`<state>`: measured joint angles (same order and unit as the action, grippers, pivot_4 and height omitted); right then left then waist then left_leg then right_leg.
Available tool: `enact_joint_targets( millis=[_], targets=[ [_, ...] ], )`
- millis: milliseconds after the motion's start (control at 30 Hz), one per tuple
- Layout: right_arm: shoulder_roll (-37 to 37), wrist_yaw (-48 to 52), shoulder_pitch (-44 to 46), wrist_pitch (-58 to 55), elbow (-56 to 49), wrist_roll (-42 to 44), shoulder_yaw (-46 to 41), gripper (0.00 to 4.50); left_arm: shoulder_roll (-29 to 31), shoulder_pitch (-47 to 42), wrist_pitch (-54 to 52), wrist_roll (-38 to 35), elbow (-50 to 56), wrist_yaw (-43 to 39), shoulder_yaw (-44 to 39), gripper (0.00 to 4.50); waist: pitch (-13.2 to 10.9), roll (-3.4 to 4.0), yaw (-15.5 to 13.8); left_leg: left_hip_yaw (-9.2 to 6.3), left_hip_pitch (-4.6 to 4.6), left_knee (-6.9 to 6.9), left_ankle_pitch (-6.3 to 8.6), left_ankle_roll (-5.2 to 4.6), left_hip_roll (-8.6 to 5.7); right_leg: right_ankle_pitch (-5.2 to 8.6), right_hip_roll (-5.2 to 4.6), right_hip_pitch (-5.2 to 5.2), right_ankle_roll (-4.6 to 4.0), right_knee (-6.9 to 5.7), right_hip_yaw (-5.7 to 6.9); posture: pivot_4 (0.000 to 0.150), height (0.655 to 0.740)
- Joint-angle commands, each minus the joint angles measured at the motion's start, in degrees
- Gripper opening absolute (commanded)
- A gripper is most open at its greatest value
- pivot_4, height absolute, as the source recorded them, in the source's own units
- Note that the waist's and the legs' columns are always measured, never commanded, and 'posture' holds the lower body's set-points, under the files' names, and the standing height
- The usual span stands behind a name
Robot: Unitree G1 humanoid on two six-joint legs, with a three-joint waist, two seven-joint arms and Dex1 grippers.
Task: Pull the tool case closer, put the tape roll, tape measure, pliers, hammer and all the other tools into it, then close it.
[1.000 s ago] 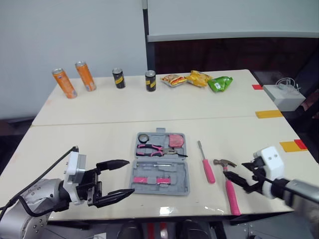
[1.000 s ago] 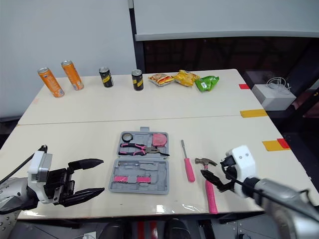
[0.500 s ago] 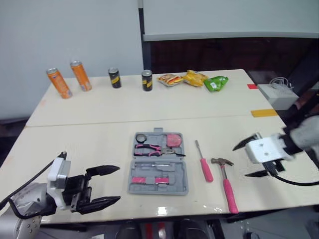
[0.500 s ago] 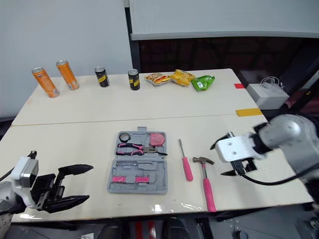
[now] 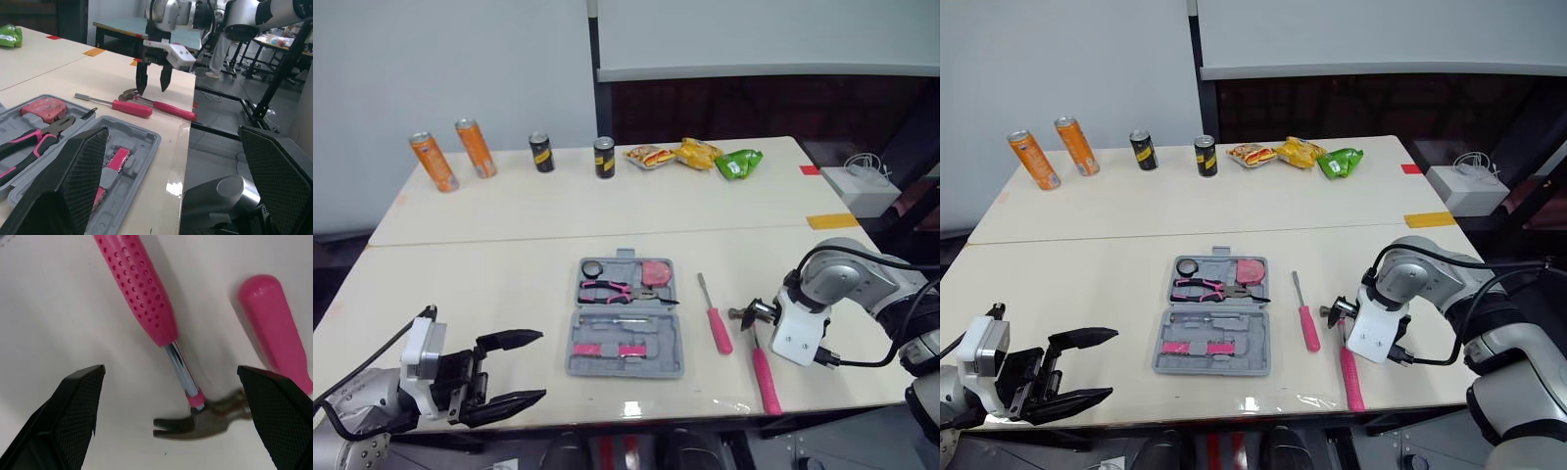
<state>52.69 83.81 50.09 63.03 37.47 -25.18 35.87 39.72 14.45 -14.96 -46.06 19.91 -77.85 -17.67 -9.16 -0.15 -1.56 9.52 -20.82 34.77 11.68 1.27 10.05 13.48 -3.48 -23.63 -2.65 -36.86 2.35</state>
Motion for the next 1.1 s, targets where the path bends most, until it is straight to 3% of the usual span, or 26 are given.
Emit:
enact_joint_targets(
  millis=[33, 67, 167, 333, 533, 700, 833, 933, 1100],
  targets=[
    [-1.6, -6.1, 3.5, 2.8, 5.0, -6.2, 0.9, 4.48, -0.1, 0.8, 1.0, -0.5, 2.1, 0.6, -1.5, 4.5, 0.0, 0.0, 0.3, 0.0, 0.01, 0.01, 0.0, 0.0, 0.01, -0.01, 0.01, 0.0, -0.02, 0.0, 0.0, 0.15, 0.74],
    [-2.5, -7.6, 4.3, 2.6, 6.8, -7.8, 1.5, 4.48, -0.2, 1.1, 1.0, -0.5, 2.2, 0.7, -1.6, 4.5, 0.0, -0.01, 0.4, 0.03, 0.03, 0.01, 0.0, 0.0, 0.02, -0.02, 0.03, 0.01, -0.04, -0.01, -0.03, 0.15, 0.74],
    [-4.1, -10.8, 5.8, 3.0, 11.2, -11.6, 3.3, 3.71, -0.2, 1.4, 1.1, -0.5, 2.6, 1.2, -1.8, 4.5, 0.0, -0.01, 0.4, 0.06, 0.03, 0.06, 0.0, 0.0, 0.09, -0.04, 0.1, 0.0, -0.06, -0.03, -0.06, 0.15, 0.74],
    [-6.1, -13.7, 7.0, 2.6, 15.2, -14.2, 5.2, 2.01, -0.3, 2.1, 1.5, -0.3, 2.8, 1.6, -1.9, 4.5, 0.0, -0.03, 0.3, 0.07, 0.02, 0.14, 0.01, 0.0, 0.14, -0.04, 0.13, 0.0, -0.07, -0.03, -0.06, 0.15, 0.74],
    [-2.4, -8.2, 5.4, 1.6, 14.9, -7.1, 3.4, 0.07, -0.5, 2.6, 2.0, -0.1, 3.0, 2.1, -1.7, 4.5, 0.0, -0.03, 0.0, 0.07, 0.05, 0.32, 0.03, 0.03, 0.15, -0.09, 0.13, 0.04, -0.16, -0.07, -0.09, 0.15, 0.74],
    [4.0, -3.1, 0.3, -4.2, 10.4, 3.2, -0.8, 0.03, -0.9, 2.9, 2.0, 0.0, 3.7, 2.9, -1.2, 4.5, -0.1, 0.03, -0.3, 0.09, 0.02, 0.37, 0.04, 0.0, 0.14, -0.1, 0.12, 0.02, -0.18, -0.05, -0.13, 0.15, 0.74],
    [9.2, 0.4, -7.1, -15.4, 2.8, 12.3, -6.1, 0.03, -1.2, 2.5, 1.9, 0.2, 3.9, 3.5, -0.5, 4.5, -0.1, 0.05, -0.2, 0.15, 0.02, 0.34, 0.05, -0.01, 0.2, -0.1, 0.18, 0.03, -0.18, -0.06, -0.18, 0.15, 0.74],
    [12.2, 0.5, -15.0, -31.0, -7.5, 18.6, -11.8, 0.03, -1.2, 2.4, 1.8, 0.2, 4.1, 3.8, -0.4, 4.5, -0.1, 0.05, -0.1, 0.15, 0.07, 0.31, 0.05, 0.0, 0.29, -0.1, 0.27, 0.05, -0.17, -0.06, -0.2, 0.15, 0.74],
    [13.9, -4.2, -25.2, -71.4, -29.8, 23.7, -21.6, 0.03, -1.4, 2.5, 1.5, 0.2, 4.7, 4.5, 0.3, 4.5, -0.3, 0.29, 0.2, 0.25, 0.22, 0.27, 0.12, 0.12, 0.43, -0.11, 0.46, 0.06, -0.18, -0.06, -0.37, 0.15, 0.74]
  ],
)
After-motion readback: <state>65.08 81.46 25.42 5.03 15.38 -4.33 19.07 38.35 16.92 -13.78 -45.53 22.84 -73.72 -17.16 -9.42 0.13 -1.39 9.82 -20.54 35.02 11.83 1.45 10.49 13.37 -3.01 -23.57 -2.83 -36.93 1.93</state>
